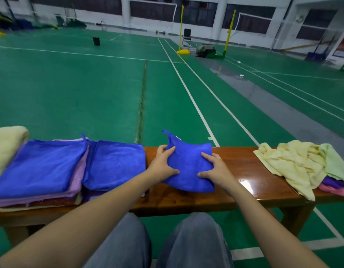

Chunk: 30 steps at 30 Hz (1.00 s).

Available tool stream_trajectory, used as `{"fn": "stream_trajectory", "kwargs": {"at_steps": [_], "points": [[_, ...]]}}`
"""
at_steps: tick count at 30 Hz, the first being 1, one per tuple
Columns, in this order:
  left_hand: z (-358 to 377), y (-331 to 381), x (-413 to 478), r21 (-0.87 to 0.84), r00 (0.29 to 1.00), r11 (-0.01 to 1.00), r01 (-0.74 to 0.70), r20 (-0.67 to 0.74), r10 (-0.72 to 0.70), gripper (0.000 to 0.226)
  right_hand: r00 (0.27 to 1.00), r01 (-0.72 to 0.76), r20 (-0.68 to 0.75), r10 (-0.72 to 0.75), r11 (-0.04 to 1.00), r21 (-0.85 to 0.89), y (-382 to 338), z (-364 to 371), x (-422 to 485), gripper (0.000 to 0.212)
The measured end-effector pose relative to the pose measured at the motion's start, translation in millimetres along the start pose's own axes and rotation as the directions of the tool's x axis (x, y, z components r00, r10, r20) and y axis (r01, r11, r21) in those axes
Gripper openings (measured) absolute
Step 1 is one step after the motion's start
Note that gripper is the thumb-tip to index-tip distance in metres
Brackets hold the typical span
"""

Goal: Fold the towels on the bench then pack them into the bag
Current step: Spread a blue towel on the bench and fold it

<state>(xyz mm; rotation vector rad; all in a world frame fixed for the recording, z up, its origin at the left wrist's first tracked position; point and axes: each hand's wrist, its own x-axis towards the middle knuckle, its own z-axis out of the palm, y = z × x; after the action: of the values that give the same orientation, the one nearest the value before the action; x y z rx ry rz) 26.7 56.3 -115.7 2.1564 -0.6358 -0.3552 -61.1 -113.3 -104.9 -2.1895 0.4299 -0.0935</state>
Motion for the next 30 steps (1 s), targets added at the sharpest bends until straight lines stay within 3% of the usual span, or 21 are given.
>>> {"fn": "stream_trajectory", "kwargs": {"at_steps": [5, 10, 19, 23, 26, 28, 30], "points": [[-68.6, -9.4, -22.1, -0.020, 0.994, 1.000, 0.015, -0.110, -0.017, 0.086, 0.996, 0.087, 0.030, -0.088, 0.996, 0.032, -60.0, 26.1, 9.1, 0.076], [-127.5, -46.1, -51.3, 0.020, 0.980, 0.991, 0.135, -0.152, -0.130, 0.089, 0.978, 0.171, 0.110, -0.177, 0.984, 0.054, -103.7, 80.5, 21.1, 0.077], [-137.5, -91.2, -67.9, 0.162, 0.966, 0.957, 0.242, -0.131, -0.222, 0.092, 0.966, 0.142, 0.221, -0.137, 0.990, -0.006, -103.9, 138.7, 32.4, 0.080], [-128.4, -94.9, -68.0, 0.436, 0.974, 0.878, 0.198, -0.191, -0.126, 0.065, 0.977, 0.167, 0.147, -0.158, 0.984, -0.054, -96.1, 146.9, 33.3, 0.080], [-120.9, -98.1, -68.0, 0.625, 0.985, 0.779, 0.060, -0.165, 0.057, 0.054, 0.955, 0.285, 0.010, -0.296, 0.912, -0.295, -87.3, 150.4, 30.7, 0.076], [-112.4, -100.5, -65.8, 0.633, 0.992, 0.774, -0.006, -0.096, 0.087, 0.056, 0.916, 0.391, 0.073, -0.394, 0.836, -0.385, -80.7, 153.9, 28.9, 0.072], [-105.0, -103.7, -62.9, 0.591, 0.998, 0.807, 0.007, -0.049, 0.028, 0.060, 0.900, 0.437, 0.193, -0.392, 0.811, -0.389, -73.4, 158.6, 27.7, 0.070]]}}
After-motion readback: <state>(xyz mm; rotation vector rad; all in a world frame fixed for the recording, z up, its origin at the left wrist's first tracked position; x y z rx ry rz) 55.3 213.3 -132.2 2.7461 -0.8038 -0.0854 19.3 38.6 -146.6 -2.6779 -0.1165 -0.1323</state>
